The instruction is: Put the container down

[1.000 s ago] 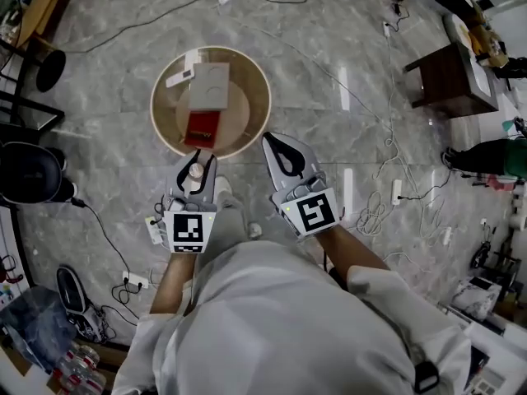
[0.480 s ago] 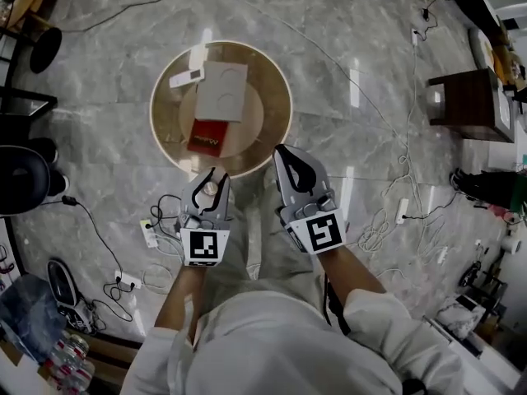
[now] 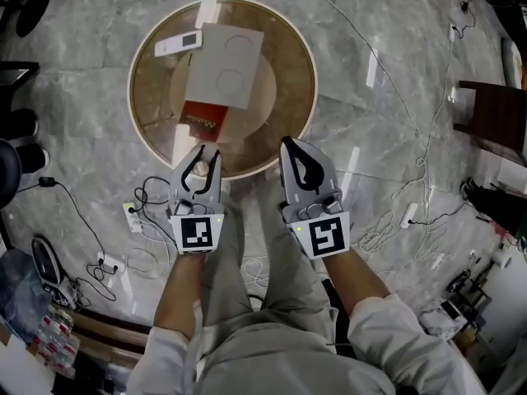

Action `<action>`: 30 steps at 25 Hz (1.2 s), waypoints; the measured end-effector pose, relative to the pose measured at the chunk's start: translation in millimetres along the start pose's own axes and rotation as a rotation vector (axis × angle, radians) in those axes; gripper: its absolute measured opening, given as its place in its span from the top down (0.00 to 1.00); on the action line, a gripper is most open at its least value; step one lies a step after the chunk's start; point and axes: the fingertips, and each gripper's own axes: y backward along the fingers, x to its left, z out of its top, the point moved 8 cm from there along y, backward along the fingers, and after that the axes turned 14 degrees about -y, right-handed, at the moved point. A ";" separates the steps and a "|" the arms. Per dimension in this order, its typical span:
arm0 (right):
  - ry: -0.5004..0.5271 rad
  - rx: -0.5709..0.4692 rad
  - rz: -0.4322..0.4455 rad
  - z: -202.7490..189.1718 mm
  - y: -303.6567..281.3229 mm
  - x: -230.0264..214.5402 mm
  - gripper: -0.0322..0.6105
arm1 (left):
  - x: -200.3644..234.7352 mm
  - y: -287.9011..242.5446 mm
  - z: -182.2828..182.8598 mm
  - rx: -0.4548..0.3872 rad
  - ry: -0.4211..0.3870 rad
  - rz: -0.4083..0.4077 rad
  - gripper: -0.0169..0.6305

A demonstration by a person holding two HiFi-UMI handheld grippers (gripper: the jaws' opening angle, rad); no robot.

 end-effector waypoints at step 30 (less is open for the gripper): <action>-0.011 0.129 0.055 -154.4 -65.8 -52.4 0.95 | -28.2 -86.9 -148.9 0.081 -0.027 -0.034 0.80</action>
